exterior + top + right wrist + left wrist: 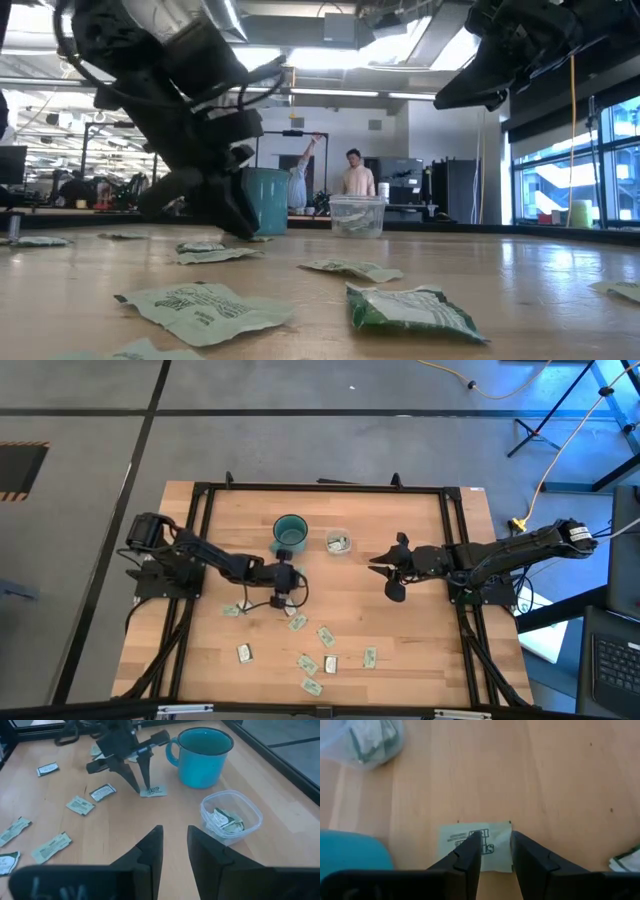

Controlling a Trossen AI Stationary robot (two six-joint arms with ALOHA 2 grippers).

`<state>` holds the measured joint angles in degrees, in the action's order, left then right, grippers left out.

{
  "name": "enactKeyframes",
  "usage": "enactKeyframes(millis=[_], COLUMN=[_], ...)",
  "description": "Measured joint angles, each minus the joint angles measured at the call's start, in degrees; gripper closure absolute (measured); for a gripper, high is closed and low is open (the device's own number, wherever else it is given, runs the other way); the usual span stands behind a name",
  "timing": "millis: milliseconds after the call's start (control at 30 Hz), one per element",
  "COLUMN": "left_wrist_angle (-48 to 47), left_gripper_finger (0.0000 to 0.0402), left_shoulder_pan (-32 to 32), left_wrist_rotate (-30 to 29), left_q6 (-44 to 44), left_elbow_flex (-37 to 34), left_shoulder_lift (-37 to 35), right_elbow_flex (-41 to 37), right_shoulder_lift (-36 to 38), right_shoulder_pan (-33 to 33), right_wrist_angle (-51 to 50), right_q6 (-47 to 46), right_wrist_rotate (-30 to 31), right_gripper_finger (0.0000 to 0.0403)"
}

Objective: Pick and place items into bin
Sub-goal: Put the white stevia packet into the transparent bin

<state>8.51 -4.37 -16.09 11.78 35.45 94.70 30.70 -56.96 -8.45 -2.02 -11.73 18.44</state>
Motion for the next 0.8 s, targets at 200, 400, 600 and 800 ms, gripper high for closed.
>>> enactKeyframes(millis=[200, 400, 600, 800], left_wrist_angle=[-0.1, -0.8, -1.0, -0.9], left_gripper_finger=[0.0312, 0.0341, 0.0373, 0.0398], left_shoulder_pan=[2.2, 2.6, 2.5, 2.5], left_wrist_rotate=[4.9, 5.7, 5.9, 5.6], left_q6=[-3.6, -4.6, -4.6, -4.6], left_elbow_flex=[0.4, 0.4, 0.3, 0.3], left_shoulder_lift=[1.6, 2.2, 2.4, 2.5], right_elbow_flex=[0.0, 0.0, 0.0, 0.0], right_shoulder_lift=[0.0, -0.1, -0.2, -2.7], right_shoulder_pan=[0.0, 0.0, 0.0, 0.0], right_wrist_angle=[-0.3, -0.4, -0.5, -0.6], right_q6=[0.0, 0.0, 0.0, -0.2], right_wrist_rotate=[0.0, 0.0, 0.0, 0.0], right_gripper_finger=[0.0311, 0.0311, 0.0311, 0.0311])
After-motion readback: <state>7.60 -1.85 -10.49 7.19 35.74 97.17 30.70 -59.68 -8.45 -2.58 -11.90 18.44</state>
